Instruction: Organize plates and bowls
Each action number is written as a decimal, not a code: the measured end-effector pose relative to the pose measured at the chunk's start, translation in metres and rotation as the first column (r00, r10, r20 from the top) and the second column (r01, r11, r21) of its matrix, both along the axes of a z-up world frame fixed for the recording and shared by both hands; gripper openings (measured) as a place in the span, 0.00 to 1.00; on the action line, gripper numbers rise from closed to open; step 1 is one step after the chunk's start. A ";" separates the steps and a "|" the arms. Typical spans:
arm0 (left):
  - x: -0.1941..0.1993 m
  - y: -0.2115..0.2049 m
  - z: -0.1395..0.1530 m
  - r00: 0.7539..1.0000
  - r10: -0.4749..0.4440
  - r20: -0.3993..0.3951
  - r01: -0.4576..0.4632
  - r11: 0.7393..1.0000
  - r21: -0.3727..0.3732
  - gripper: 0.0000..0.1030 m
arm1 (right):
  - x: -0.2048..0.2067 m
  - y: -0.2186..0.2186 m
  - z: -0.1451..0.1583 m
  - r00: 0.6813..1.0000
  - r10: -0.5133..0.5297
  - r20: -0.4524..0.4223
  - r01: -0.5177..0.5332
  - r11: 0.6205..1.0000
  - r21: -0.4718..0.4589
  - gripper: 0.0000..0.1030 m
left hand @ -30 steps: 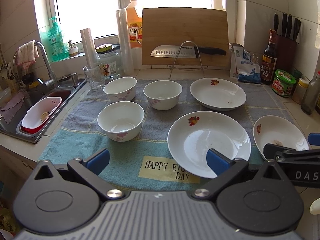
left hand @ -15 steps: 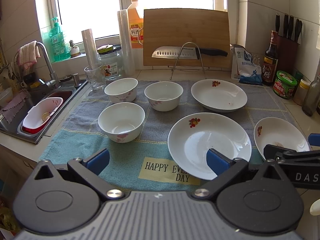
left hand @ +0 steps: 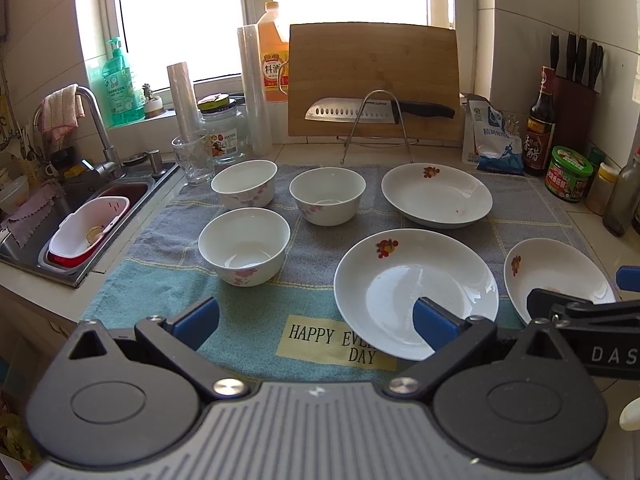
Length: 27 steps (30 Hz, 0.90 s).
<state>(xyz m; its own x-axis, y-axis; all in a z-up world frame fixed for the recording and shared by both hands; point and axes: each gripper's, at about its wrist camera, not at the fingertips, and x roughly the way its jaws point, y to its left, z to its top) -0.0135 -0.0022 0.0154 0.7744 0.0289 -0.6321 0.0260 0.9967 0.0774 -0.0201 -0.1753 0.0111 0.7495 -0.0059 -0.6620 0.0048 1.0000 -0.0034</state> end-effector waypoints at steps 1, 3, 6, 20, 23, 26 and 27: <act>-0.001 0.000 0.000 1.000 -0.001 0.001 0.001 1.000 -0.002 0.99 | -0.001 -0.001 0.001 1.000 0.005 0.003 -0.005 1.000 -0.002 1.00; -0.003 0.000 0.001 1.000 -0.001 0.004 0.001 1.000 -0.004 0.99 | -0.002 -0.001 0.002 1.000 0.007 0.007 -0.007 1.000 -0.005 1.00; -0.005 -0.001 0.003 1.000 -0.003 0.011 0.003 1.000 -0.004 0.99 | -0.005 -0.002 0.004 1.000 0.008 0.015 -0.008 1.000 -0.005 1.00; -0.010 -0.017 0.006 0.993 -0.107 0.051 0.106 0.994 0.005 0.99 | -0.028 -0.021 0.011 0.996 0.014 0.087 -0.016 1.000 0.025 1.00; -0.006 -0.021 0.005 0.986 -0.154 0.058 0.155 0.988 -0.014 0.99 | -0.035 -0.027 0.010 0.993 0.013 0.114 -0.016 1.000 0.027 1.00; -0.003 -0.026 0.007 0.974 -0.213 0.074 0.216 0.976 -0.038 0.99 | -0.039 -0.035 0.009 0.991 0.005 0.137 -0.009 1.000 0.025 1.00; 0.000 -0.029 0.007 0.970 -0.231 0.075 0.234 0.972 -0.038 0.99 | -0.040 -0.038 0.008 0.989 0.004 0.145 -0.007 1.000 0.024 1.00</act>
